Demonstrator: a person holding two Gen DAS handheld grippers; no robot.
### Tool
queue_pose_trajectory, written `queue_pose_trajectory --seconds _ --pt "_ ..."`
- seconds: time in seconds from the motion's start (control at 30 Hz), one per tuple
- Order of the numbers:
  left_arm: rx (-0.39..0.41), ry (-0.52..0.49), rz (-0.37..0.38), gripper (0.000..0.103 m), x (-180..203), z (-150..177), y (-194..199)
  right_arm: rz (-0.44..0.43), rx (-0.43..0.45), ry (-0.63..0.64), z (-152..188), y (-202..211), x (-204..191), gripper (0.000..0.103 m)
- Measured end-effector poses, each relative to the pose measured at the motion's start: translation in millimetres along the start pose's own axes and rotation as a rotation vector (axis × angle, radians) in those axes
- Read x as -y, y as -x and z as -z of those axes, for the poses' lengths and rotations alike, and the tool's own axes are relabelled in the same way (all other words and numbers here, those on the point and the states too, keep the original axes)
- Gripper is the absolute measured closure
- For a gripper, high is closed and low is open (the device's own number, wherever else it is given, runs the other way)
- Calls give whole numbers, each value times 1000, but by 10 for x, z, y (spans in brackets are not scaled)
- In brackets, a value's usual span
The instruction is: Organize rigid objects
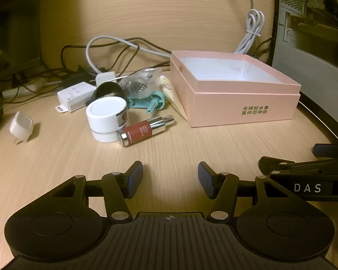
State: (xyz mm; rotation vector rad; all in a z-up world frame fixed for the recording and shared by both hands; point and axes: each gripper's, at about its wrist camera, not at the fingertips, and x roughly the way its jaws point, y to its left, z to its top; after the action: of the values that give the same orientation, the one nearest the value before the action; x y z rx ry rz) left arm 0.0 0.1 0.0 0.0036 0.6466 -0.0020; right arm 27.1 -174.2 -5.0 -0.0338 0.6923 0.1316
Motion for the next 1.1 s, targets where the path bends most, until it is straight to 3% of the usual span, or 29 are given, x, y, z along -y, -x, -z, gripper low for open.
queue_pose_trajectory --seconds 1.1 --pt "0 -4 -4 43 24 0 -25 1 0 1 -5 5 -3 0"
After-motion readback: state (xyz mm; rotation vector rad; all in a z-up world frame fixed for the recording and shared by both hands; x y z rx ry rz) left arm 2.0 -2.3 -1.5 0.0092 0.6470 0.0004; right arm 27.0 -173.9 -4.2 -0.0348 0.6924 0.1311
